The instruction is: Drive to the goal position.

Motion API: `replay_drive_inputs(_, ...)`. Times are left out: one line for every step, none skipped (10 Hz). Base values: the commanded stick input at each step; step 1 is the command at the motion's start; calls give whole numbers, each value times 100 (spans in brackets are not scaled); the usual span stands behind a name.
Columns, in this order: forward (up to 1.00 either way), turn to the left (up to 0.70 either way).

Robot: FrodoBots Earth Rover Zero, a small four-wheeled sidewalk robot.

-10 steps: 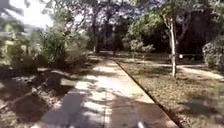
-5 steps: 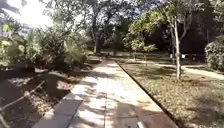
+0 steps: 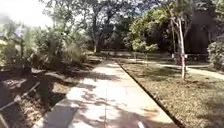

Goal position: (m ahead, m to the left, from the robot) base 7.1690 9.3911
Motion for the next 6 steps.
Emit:
replay_drive_inputs(50,0)
replay_drive_inputs(50,0)
replay_drive_inputs(50,0)
replay_drive_inputs(50,0)
replay_drive_inputs(50,0)
replay_drive_inputs(50,0)
